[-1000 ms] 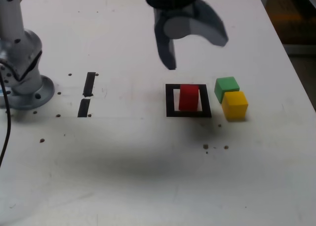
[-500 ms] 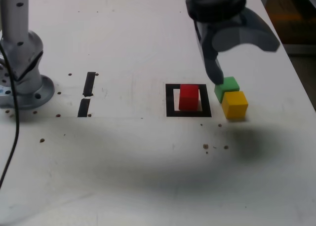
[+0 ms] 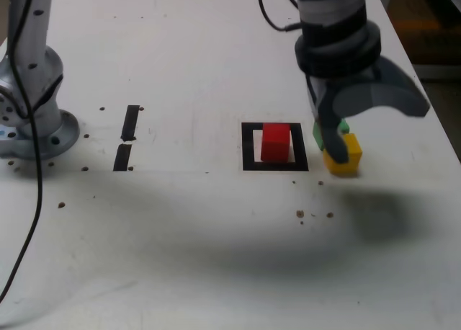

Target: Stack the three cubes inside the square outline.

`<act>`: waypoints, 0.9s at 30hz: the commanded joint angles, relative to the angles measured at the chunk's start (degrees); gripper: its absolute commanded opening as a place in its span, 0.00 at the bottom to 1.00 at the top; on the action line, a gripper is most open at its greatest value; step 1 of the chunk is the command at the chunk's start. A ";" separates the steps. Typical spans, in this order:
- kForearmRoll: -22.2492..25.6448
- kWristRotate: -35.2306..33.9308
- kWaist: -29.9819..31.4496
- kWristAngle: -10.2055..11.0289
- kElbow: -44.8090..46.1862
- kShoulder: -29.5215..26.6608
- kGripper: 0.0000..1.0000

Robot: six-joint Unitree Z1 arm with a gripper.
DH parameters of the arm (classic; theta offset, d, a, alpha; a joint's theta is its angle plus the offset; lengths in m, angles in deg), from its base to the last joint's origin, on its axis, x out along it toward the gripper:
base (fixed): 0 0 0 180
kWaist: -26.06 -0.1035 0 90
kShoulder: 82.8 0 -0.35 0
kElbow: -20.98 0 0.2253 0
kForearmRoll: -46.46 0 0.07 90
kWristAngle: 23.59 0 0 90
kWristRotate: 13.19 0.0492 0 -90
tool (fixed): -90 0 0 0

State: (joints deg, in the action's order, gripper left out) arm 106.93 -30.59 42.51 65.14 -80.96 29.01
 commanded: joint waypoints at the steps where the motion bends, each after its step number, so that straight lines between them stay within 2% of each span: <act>1: -0.68 -0.51 -0.03 -0.36 0.91 -0.02 0.98; 8: -1.93 -1.73 -0.45 -1.94 4.08 0.61 0.97; 14: -0.08 -2.09 -0.77 -0.38 4.10 1.97 0.96; 21: 4.92 -1.54 -1.34 0.75 2.69 4.30 0.93; 27: 10.00 -0.26 -1.35 3.64 -1.08 6.19 0.93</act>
State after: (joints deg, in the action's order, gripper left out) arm 115.92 -31.27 41.26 67.98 -80.96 34.86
